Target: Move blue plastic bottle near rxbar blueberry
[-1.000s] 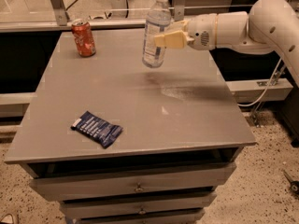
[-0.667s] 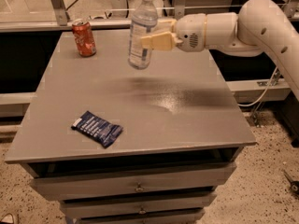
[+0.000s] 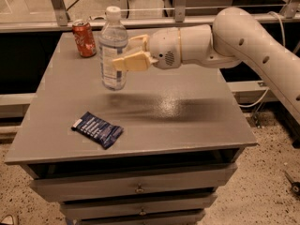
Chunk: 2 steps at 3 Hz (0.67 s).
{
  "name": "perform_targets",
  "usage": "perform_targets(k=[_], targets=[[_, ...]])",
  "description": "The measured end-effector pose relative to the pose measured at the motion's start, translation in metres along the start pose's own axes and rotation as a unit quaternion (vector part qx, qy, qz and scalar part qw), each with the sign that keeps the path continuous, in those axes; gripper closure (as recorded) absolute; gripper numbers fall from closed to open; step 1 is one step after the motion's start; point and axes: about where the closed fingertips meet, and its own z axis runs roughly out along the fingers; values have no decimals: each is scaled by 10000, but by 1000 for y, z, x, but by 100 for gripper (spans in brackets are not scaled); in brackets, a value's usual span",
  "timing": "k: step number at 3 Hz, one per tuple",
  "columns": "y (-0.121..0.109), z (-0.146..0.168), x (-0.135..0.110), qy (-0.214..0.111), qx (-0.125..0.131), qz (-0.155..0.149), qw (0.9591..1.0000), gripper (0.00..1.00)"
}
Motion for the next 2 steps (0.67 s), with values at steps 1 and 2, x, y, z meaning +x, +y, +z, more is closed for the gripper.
perform_targets(k=[1, 2], targets=[[19, 8, 11, 46, -119, -11, 9999, 100], [33, 9, 23, 137, -227, -71, 9996, 100]])
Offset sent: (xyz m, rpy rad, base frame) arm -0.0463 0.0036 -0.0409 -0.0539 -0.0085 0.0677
